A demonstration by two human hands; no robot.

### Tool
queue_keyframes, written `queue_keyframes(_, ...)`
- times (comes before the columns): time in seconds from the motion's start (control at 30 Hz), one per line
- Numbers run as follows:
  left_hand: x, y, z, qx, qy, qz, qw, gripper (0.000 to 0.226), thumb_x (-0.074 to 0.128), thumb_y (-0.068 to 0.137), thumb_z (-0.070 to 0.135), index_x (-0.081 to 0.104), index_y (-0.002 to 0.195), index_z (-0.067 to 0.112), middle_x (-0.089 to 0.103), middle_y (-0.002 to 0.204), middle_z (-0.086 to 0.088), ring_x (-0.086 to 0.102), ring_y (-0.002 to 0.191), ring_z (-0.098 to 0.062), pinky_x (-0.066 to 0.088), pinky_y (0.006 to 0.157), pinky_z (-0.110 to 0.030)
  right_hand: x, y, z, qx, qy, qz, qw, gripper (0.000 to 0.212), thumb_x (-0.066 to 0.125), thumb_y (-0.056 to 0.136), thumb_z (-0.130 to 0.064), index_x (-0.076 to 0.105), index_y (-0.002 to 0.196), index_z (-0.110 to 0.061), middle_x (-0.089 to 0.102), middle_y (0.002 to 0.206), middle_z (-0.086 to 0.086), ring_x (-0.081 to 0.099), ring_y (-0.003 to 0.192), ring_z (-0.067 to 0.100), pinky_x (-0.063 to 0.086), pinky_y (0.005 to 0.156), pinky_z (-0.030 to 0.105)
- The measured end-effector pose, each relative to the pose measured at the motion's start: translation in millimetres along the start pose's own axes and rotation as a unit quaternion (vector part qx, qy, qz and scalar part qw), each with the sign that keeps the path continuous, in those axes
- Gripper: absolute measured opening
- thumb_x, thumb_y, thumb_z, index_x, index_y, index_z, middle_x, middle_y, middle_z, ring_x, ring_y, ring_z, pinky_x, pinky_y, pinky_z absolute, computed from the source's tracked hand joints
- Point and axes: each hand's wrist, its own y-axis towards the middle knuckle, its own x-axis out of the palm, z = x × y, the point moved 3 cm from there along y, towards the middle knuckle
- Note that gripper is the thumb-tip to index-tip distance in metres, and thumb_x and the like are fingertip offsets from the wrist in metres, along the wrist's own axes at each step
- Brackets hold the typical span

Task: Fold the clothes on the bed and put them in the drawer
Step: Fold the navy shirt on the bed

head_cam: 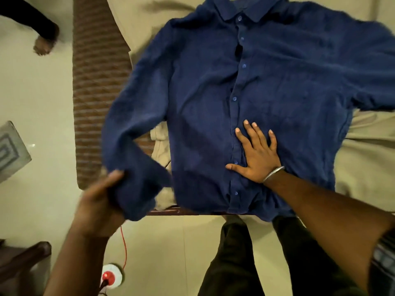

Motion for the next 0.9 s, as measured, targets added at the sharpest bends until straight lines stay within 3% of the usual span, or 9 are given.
queue_keyframes(0.07, 49, 7, -5, 0.018, 0.201, 0.006, 0.979, 0.038, 0.063, 0.088, 0.011, 0.057, 0.125, 0.017, 0.072, 0.115, 0.001, 0.066, 0.11, -0.027, 0.06, 0.081, -0.035, -2, 1, 1, -0.005, 0.025, -0.011, 1.0, 0.109, 0.031, 0.07, -0.093, 0.007, 0.157, -0.031, -0.004, 0.166, -0.003, -0.004, 0.152, 0.018, -0.008, 0.117, 0.054)
queue_keyframes(0.17, 135, 22, -24, 0.067, 0.383, -0.047, 0.92, 0.05, 0.066, 0.093, 0.02, 0.05, 0.14, 0.02, 0.062, 0.132, 0.006, 0.058, 0.123, -0.012, 0.051, 0.099, -0.034, -9, 2, 4, -0.025, 0.079, -0.057, 0.995, 0.109, 0.034, 0.068, -0.088, -0.003, 0.156, -0.035, -0.018, 0.162, -0.008, -0.019, 0.148, 0.011, -0.011, 0.117, 0.055)
queue_keyframes(0.23, 173, 41, -49, 0.1, 0.543, -0.018, 0.834, 0.049, 0.061, 0.096, 0.027, 0.047, 0.143, 0.017, 0.057, 0.128, 0.004, 0.054, 0.12, -0.013, 0.045, 0.102, -0.033, -17, 3, 13, -0.049, 0.141, -0.088, 0.985, 0.101, 0.054, 0.075, -0.068, 0.005, 0.156, -0.035, -0.014, 0.164, -0.007, -0.018, 0.146, 0.008, -0.009, 0.117, 0.055)
queue_keyframes(0.3, 206, 55, -70, 0.116, 0.621, 0.034, 0.774, 0.046, 0.055, 0.097, 0.027, 0.049, 0.141, 0.013, 0.051, 0.113, 0.0, 0.054, 0.102, -0.011, 0.043, 0.09, -0.022, -33, 0, 24, -0.067, 0.28, -0.081, 0.954, 0.078, 0.069, 0.079, -0.024, 0.037, 0.15, -0.024, 0.014, 0.164, 0.001, 0.005, 0.149, 0.011, 0.001, 0.119, 0.05)
queue_keyframes(0.4, 263, 63, -93, 0.138, 0.604, 0.065, 0.782, 0.06, 0.056, 0.098, 0.018, 0.033, 0.153, 0.015, 0.045, 0.109, 0.004, 0.047, 0.087, -0.002, 0.036, 0.078, -0.002, -65, -28, 63, 0.034, 0.512, 0.017, 0.858, 0.047, 0.049, 0.074, 0.011, 0.068, 0.114, -0.006, 0.068, 0.12, 0.01, 0.062, 0.116, 0.019, 0.047, 0.104, 0.045)
queue_keyframes(0.53, 337, 75, -127, 0.194, 0.641, 0.027, 0.742, 0.066, 0.056, 0.098, 0.021, 0.024, 0.156, 0.023, 0.045, 0.131, 0.006, 0.046, 0.107, -0.004, 0.038, 0.088, -0.013, -101, -102, 119, 0.168, 0.648, 0.135, 0.73, 0.022, 0.06, 0.089, -0.021, 0.066, 0.11, -0.014, 0.072, 0.096, 0.008, 0.067, 0.088, 0.02, 0.051, 0.081, 0.039)
queue_keyframes(0.63, 391, 90, -159, 0.208, 0.684, -0.02, 0.699, 0.064, 0.053, 0.099, 0.021, 0.025, 0.156, 0.026, 0.04, 0.137, 0.008, 0.055, 0.107, -0.015, 0.047, 0.085, -0.031, -118, -151, 144, 0.125, 0.728, 0.176, 0.651, 0.051, 0.066, 0.087, -0.042, 0.056, 0.13, -0.015, 0.066, 0.119, 0.012, 0.064, 0.103, 0.028, 0.052, 0.083, 0.041)
queue_keyframes(0.8, 464, 131, -201, 0.192, 0.66, -0.039, 0.726, 0.041, 0.055, 0.096, 0.012, 0.056, 0.137, 0.014, 0.043, 0.129, -0.005, 0.054, 0.104, -0.021, 0.04, 0.087, -0.022, -106, -189, 176, 0.129, 0.514, 0.272, 0.803, 0.106, 0.074, 0.074, -0.038, 0.011, 0.155, -0.015, 0.025, 0.158, 0.008, 0.042, 0.137, 0.037, 0.05, 0.098, 0.052)
queue_keyframes(0.9, 497, 147, -214, 0.199, 0.65, -0.035, 0.732, 0.024, 0.057, 0.093, 0.011, 0.063, 0.116, 0.009, 0.045, 0.116, -0.008, 0.047, 0.085, -0.017, 0.04, 0.084, -0.024, -102, -189, 193, 0.252, 0.416, 0.342, 0.804, 0.101, 0.07, 0.073, -0.055, 0.022, 0.151, -0.011, 0.027, 0.151, 0.012, 0.044, 0.134, 0.027, 0.052, 0.097, 0.045)
